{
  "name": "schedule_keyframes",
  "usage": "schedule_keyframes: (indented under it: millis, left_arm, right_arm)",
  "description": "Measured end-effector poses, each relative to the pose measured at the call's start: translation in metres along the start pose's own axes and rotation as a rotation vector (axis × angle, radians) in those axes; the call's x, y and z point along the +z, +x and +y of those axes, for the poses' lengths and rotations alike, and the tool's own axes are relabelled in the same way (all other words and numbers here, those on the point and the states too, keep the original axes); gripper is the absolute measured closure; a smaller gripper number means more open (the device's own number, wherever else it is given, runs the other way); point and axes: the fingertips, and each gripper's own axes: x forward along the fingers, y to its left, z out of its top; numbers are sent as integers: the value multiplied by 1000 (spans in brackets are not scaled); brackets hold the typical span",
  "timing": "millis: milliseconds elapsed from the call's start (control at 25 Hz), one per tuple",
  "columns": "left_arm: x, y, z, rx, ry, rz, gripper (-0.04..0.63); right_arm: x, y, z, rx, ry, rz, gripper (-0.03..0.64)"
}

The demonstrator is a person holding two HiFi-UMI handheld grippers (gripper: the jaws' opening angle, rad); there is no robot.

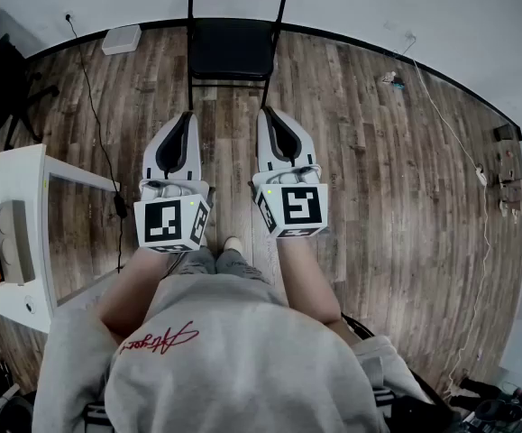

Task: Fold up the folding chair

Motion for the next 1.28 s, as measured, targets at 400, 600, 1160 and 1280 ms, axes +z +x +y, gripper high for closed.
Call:
schedule_keyframes:
  millis: [400, 600, 1160, 1280]
  left_arm:
    - [-4, 0, -3, 7, -5, 11, 572]
    - [-2, 2, -6, 30, -12, -1, 572]
    - [-14, 40, 1, 103, 7, -32, 572]
    - [-20, 67, 18, 107, -2, -31, 572]
  right_arm:
    - [0, -2, 4, 7, -31, 9, 598]
    - [1, -5, -9, -26, 17, -29, 597]
    - [-14, 32, -30, 26, 45, -28, 597]
    - [-21, 62, -37, 26, 48, -22, 597]
